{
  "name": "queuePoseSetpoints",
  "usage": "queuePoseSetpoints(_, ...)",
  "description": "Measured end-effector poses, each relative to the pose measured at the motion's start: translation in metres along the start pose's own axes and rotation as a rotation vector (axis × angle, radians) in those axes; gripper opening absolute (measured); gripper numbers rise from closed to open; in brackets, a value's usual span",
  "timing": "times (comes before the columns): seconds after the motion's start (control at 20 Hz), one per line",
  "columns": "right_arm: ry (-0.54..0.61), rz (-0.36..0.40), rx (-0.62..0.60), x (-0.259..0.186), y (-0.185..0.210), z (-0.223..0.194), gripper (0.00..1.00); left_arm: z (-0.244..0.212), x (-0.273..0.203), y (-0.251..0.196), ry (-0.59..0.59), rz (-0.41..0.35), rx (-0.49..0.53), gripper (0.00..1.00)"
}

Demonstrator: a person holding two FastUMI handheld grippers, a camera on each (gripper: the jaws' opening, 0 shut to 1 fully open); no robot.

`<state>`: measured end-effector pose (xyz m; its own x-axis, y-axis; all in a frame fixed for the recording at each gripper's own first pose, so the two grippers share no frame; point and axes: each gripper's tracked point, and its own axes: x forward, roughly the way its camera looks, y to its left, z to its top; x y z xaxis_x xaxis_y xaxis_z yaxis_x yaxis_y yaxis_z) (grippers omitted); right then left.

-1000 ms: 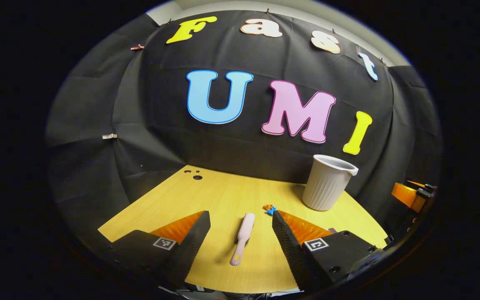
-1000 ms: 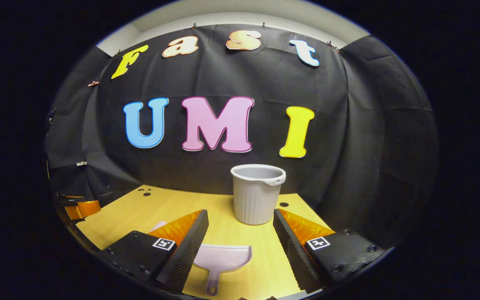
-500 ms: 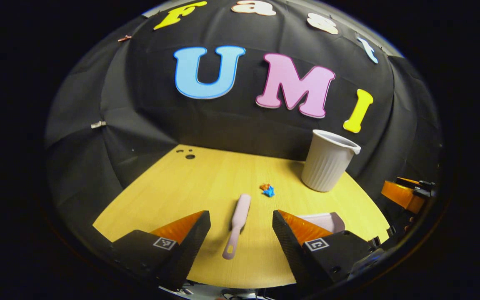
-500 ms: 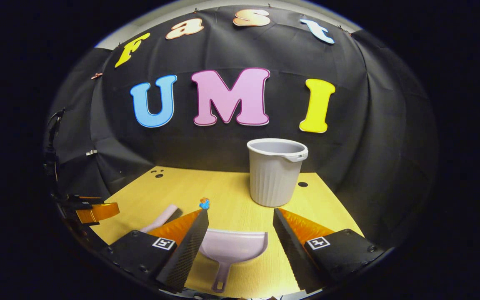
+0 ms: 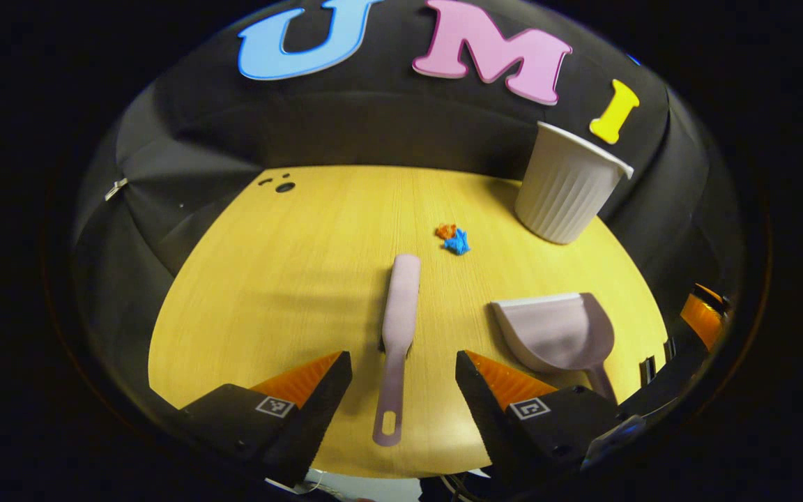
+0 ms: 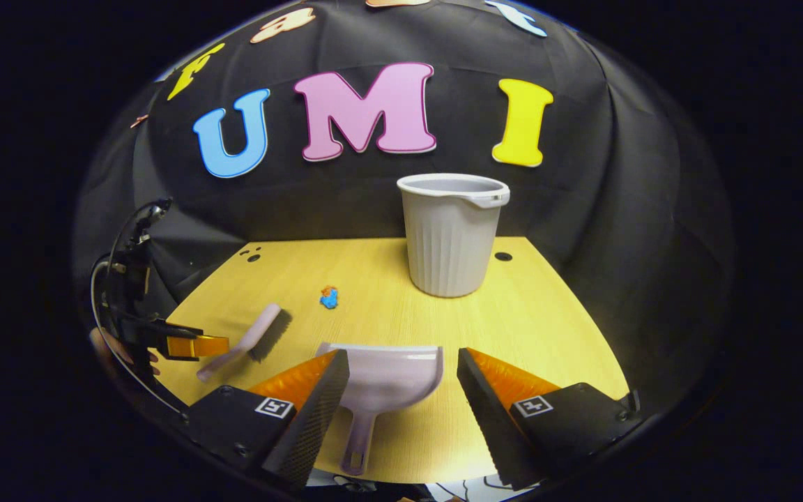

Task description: Pick up the small broom and dustpan from the desktop, sweep the trash into the dustpan with the broom, and then empty the trash into the garbage bin.

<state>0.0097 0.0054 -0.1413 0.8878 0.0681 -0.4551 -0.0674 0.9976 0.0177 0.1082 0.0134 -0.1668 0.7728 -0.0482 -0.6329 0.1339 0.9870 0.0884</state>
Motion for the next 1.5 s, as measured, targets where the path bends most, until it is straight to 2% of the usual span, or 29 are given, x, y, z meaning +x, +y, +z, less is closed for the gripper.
queuePoseSetpoints(0.25,0.108,-0.002,0.074,0.013,0.001,-0.034,0.99,-0.017,0.054,0.006,0.173,0.005,0.066,0.96)
queuePoseSetpoints(0.4,0.172,0.014,0.094,0.022,0.005,-0.051,0.99,-0.023,0.075,0.007,0.237,0.013,0.061,0.95)
queuePoseSetpoints(0.6,0.233,0.032,0.094,0.029,0.008,-0.063,1.0,-0.031,0.091,0.007,0.284,0.02,0.013,0.88)
queuePoseSetpoints(0.7,0.252,0.039,0.087,0.029,0.008,-0.067,0.99,-0.036,0.094,0.01,0.304,0.048,0.003,0.8)
queuePoseSetpoints(0.75,0.261,0.041,0.085,0.029,0.008,-0.068,0.99,-0.036,0.096,0.012,0.293,0.05,0.023,0.77)
queuePoseSetpoints(0.85,0.28,0.044,0.087,0.03,0.009,-0.074,0.99,-0.036,0.096,0.011,0.288,0.043,0.066,0.66)
queuePoseSetpoints(0.9,0.295,0.047,0.09,0.03,0.01,-0.079,1.0,-0.033,0.097,0.009,0.274,0.034,0.078,0.65)
queuePoseSetpoints(1.0,0.324,0.05,0.092,0.033,0.012,-0.088,0.99,-0.033,0.098,0.007,0.27,0.033,0.078,0.51)
queuePoseSetpoints(1.05,0.336,0.053,0.093,0.036,0.014,-0.093,0.99,-0.034,0.101,0.007,0.257,0.038,0.073,0.4)
queuePoseSetpoints(1.1,0.351,0.057,0.092,0.038,0.016,-0.099,0.99,-0.034,0.101,0.007,0.255,0.038,0.065,0.35)
queuePoseSetpoints(1.25,0.389,0.064,0.081,0.037,0.022,-0.113,1.0,-0.034,0.097,0.007,0.206,0.02,0.049,0.29)
queuePoseSetpoints(1.4,0.43,0.064,0.054,0.034,0.024,-0.123,0.99,-0.038,0.088,0.007,0.141,-0.003,-0.047,0.26)
queuePoseSetpoints(1.5,0.463,0.055,0.045,0.034,0.025,-0.129,0.99,-0.047,0.079,0.013,0.124,0.007,-0.074,0.25)
